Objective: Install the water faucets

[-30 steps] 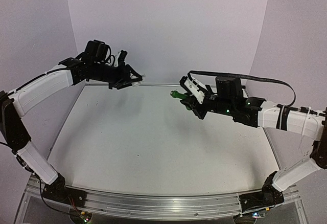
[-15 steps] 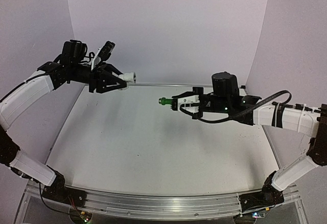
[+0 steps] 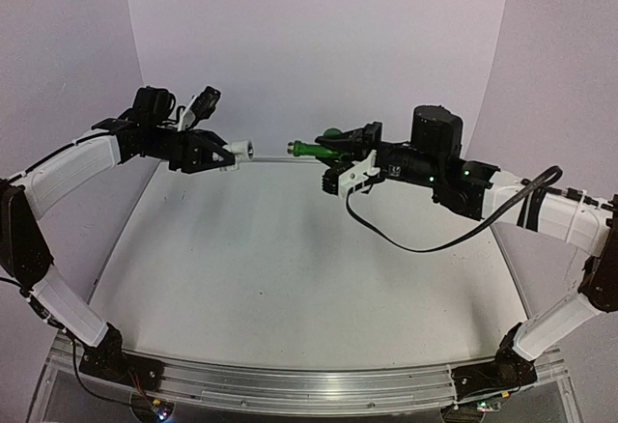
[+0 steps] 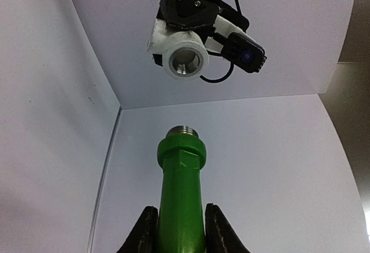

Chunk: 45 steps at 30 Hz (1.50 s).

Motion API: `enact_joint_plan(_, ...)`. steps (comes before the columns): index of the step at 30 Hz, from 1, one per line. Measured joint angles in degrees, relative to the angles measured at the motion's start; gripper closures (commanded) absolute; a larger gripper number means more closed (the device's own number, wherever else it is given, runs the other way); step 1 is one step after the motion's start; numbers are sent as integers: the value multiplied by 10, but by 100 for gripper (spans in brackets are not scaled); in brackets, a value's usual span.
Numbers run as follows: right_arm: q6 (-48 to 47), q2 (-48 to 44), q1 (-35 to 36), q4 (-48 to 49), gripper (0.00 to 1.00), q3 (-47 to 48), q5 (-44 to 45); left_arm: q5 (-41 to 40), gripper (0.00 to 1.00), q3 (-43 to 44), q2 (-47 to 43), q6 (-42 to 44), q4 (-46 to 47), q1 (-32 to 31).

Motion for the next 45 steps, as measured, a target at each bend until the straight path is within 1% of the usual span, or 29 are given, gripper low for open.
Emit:
enact_joint_plan(5, -16, 29, 0, 11, 100, 30, -16, 10, 100, 0, -3, -23, 0, -9)
enact_joint_plan(11, -6, 60, 0, 8, 100, 60, -47, 9, 100, 6, -3, -42, 0, -11)
enact_joint_plan(21, 8, 67, 3, 7, 100, 91, -87, -7, 100, 12, -4, -37, 1, -26)
enact_joint_plan(29, 8, 81, 12, 4, 100, 93, -93, -17, 100, 12, -4, -11, 1, -44)
enact_joint_plan(45, 6, 83, 26, -10, 100, 105, -88, -32, 100, 12, -8, -7, 0, -43)
